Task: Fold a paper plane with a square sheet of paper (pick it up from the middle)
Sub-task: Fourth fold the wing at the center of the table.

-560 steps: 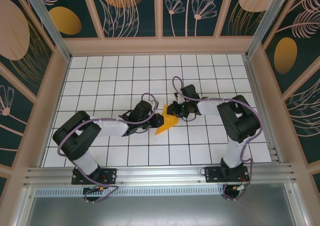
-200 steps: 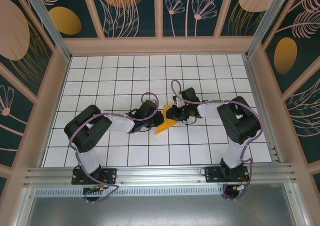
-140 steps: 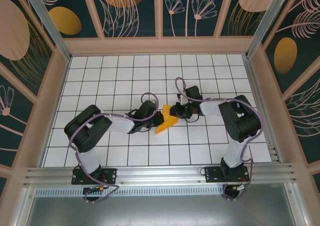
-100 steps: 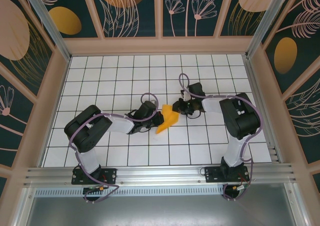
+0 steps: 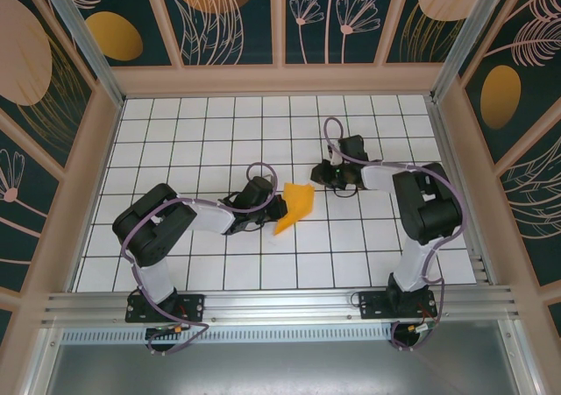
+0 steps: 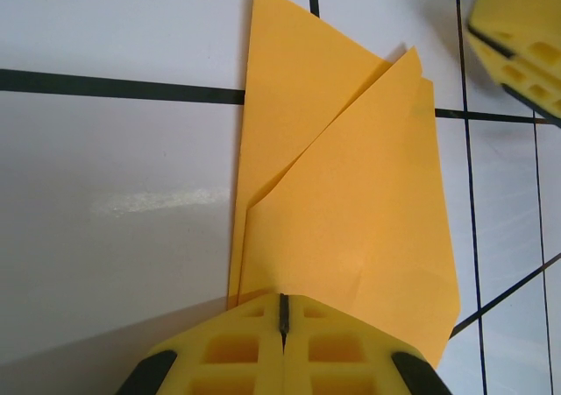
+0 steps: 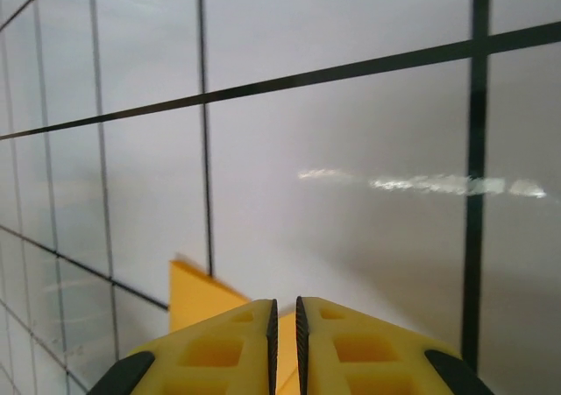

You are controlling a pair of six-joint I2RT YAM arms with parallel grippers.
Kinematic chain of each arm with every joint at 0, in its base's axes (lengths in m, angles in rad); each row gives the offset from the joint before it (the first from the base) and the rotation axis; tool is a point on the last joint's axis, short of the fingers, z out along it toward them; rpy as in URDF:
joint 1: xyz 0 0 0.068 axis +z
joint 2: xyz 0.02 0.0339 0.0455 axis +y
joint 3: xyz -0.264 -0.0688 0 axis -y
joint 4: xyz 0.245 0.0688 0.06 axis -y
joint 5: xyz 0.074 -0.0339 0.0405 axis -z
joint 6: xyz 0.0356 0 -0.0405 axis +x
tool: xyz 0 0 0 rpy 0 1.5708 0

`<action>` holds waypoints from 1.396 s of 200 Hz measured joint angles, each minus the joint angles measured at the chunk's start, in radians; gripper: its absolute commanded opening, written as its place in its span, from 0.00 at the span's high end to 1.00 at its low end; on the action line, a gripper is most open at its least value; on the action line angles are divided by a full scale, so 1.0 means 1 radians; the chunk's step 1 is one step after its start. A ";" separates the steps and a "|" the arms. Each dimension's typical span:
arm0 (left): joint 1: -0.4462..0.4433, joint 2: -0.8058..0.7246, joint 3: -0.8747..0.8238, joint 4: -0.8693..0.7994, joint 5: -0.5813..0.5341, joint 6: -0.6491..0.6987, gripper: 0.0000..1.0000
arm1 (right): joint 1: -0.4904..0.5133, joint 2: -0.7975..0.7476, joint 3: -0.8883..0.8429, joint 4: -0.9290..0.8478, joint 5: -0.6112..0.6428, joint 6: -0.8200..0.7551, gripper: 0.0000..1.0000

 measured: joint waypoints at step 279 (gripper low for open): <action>-0.010 -0.154 -0.089 0.042 0.152 -0.056 0.75 | 0.143 0.004 -0.105 0.035 -0.079 0.049 0.84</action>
